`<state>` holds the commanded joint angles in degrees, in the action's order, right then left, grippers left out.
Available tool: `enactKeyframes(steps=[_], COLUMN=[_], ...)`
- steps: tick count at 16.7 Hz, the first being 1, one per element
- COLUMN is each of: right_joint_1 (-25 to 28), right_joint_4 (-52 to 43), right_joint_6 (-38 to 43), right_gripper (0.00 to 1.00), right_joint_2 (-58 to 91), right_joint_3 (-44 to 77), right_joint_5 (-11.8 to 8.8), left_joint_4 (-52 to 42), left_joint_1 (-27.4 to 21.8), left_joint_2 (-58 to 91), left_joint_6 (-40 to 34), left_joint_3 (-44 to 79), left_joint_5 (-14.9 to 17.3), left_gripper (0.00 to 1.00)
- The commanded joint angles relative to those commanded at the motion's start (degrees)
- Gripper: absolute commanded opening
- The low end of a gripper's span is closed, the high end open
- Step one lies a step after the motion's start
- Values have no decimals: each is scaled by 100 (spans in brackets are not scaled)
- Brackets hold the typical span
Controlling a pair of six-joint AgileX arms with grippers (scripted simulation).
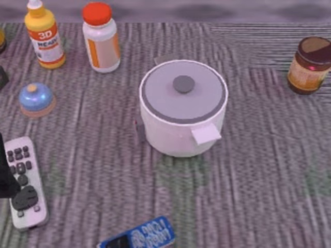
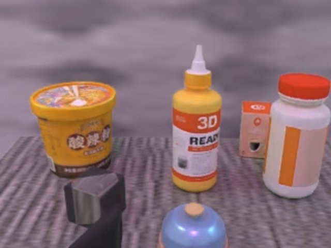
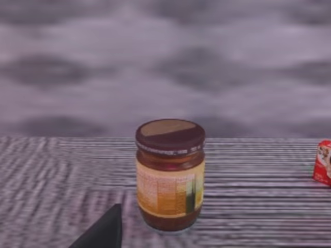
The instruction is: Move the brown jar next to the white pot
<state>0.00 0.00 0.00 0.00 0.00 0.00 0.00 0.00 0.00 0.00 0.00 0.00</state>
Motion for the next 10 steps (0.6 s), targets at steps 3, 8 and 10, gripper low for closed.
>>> enactKeyframes(steps=[3,8,10], right_joint_1=[-5,-93,-146], right_joint_4=[-37,-821,-1369], right_joint_6=[-3,-83,-152], right_gripper=[100,100,100], right_joint_2=[53,1181,1985], right_joint_3=[53,1155,1915], right_joint_5=[2,43,66], left_joint_4=[0,0,0], left_joint_1=[0,0,0], left_joint_2=[0,0,0], left_joint_6=[0,0,0], left_joint_3=[0,0,0], left_joint_5=[0,0,0], left_gripper=[100,100,100])
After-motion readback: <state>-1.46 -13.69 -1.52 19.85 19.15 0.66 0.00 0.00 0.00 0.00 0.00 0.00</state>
